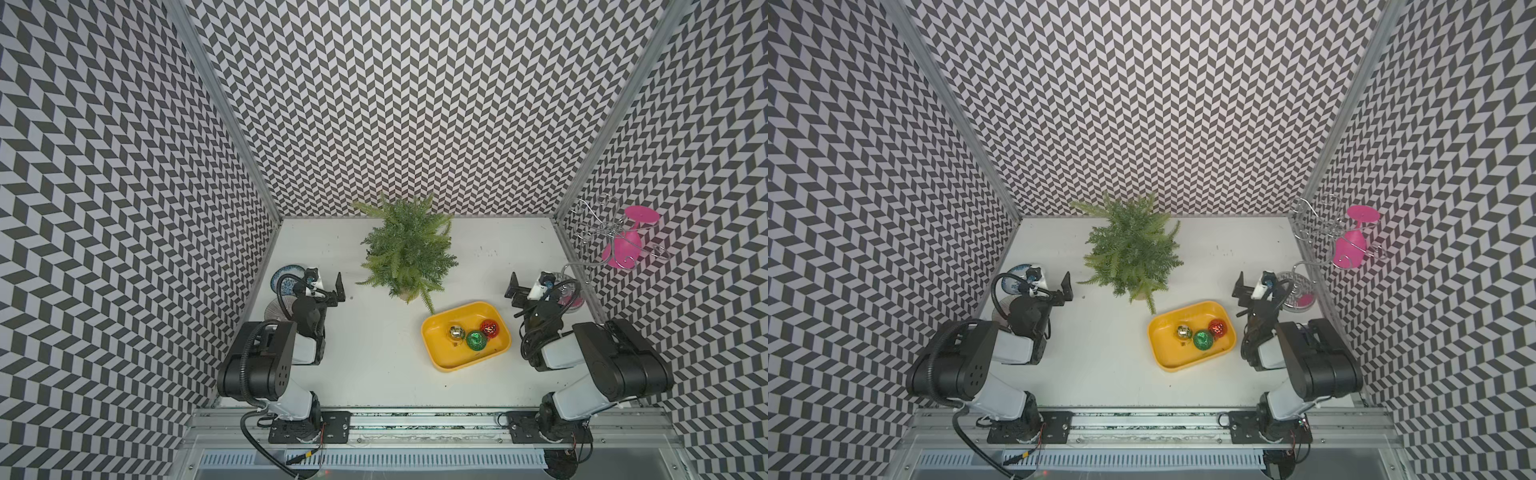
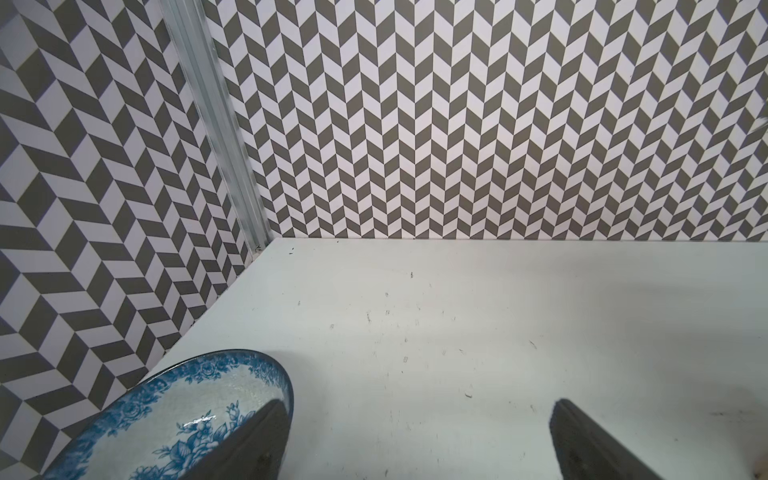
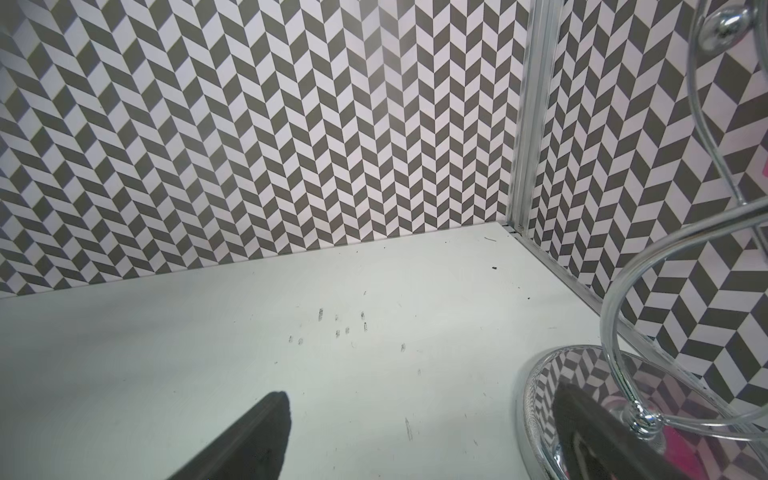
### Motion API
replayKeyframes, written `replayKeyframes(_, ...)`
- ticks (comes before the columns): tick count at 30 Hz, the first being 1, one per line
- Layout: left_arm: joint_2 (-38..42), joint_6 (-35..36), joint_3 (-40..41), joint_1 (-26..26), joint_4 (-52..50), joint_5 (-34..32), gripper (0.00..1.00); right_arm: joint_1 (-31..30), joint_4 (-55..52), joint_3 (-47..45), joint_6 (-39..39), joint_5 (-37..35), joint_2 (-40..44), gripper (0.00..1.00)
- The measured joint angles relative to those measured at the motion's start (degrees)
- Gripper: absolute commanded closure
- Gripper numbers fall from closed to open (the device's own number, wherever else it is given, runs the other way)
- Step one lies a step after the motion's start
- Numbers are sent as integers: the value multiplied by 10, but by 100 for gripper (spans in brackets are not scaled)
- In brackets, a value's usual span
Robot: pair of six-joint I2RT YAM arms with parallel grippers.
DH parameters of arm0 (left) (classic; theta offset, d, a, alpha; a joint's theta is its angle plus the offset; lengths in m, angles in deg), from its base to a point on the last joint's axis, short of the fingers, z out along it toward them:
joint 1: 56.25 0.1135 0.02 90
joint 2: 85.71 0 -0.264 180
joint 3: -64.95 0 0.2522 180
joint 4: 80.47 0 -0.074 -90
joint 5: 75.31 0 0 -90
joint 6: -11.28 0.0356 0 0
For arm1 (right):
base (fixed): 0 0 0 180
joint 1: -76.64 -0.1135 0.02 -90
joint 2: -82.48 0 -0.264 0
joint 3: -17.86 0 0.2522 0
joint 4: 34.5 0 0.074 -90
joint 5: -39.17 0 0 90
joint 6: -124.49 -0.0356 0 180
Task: Decorate the small christmas tree with ornaments
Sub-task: Pick up an ornament from the container.
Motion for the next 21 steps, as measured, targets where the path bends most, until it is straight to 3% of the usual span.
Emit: replayKeyframes(21,0,2,0,-1,0,0,1,0,0,0,0,0,0,1)
